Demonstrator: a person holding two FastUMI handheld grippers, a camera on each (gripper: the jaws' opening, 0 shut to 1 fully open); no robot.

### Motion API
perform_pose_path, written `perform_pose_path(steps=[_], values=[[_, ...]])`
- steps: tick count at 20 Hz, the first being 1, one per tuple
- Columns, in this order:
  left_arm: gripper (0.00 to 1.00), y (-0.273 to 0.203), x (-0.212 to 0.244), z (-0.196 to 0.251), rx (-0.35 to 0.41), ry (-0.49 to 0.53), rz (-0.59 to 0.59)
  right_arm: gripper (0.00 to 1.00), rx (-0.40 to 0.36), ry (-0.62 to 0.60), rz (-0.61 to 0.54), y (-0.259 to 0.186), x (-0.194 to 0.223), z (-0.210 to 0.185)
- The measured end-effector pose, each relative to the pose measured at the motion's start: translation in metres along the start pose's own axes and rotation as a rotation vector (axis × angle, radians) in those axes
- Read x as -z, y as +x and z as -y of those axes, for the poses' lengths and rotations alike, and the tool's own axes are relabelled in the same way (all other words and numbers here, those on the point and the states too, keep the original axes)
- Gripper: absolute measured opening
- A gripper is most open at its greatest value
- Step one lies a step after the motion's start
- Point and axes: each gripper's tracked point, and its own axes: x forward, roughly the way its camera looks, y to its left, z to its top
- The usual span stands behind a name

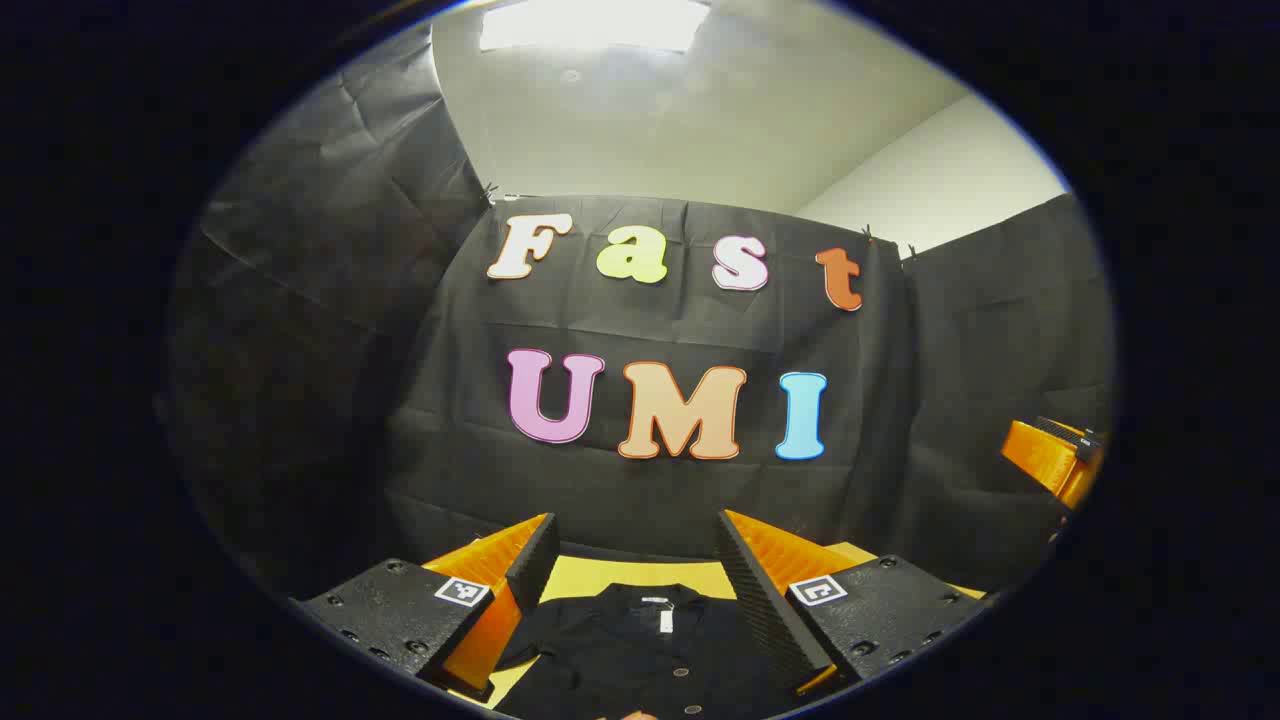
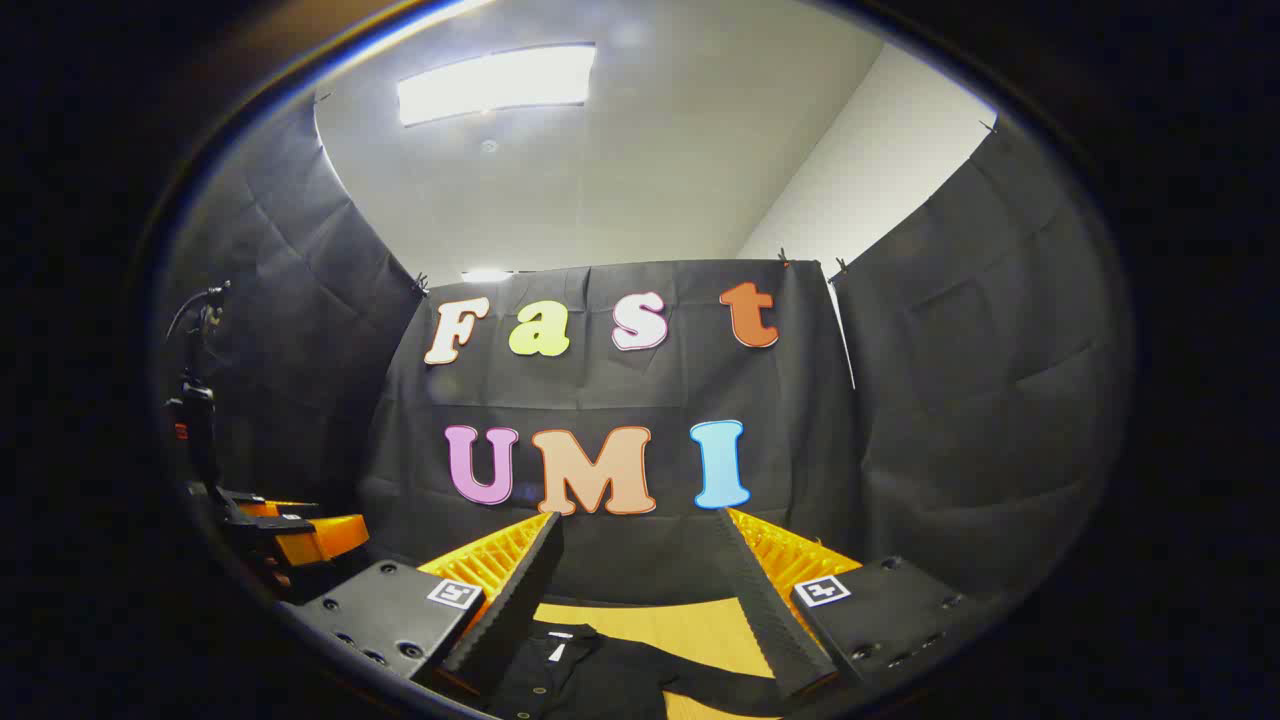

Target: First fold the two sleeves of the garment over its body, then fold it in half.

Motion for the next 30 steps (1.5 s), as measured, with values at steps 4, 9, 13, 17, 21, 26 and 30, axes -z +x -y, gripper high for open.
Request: perform_pose_path(steps=[4, 9, 13, 17, 21, 26, 30], values=[[0.92, 0.002, -0.007, 0.003, 0.006, 0.014, 0.023, 0.97, -0.019, -0.006, -0.007, 0.01, 0.002, -0.002], [0.92, 0.003, -0.008, -0.002, -0.016, 0.022, 0.039, 0.99, -0.038, -0.013, -0.02, 0.019, 0.006, -0.007], [0.92, 0.0, -0.007, -0.008, -0.027, 0.044, 0.041, 0.99, -0.051, -0.011, -0.029, 0.018, 0.011, -0.015], [0.92, -0.003, -0.003, -0.016, -0.045, 0.054, 0.032, 0.99, -0.046, -0.007, -0.029, 0.014, 0.015, -0.018], [0.92, -0.009, 0.001, -0.023, -0.056, 0.065, 0.026, 0.98, -0.051, -0.019, -0.033, 0.01, 0.021, -0.025], [0.92, -0.021, 0.004, -0.039, -0.089, 0.062, 0.021, 0.99, -0.096, -0.011, -0.042, 0.006, 0.027, -0.043], [0.92, -0.028, 0.011, -0.053, -0.115, 0.077, 0.002, 0.99, -0.119, -0.005, -0.067, 0.008, 0.037, -0.051]])
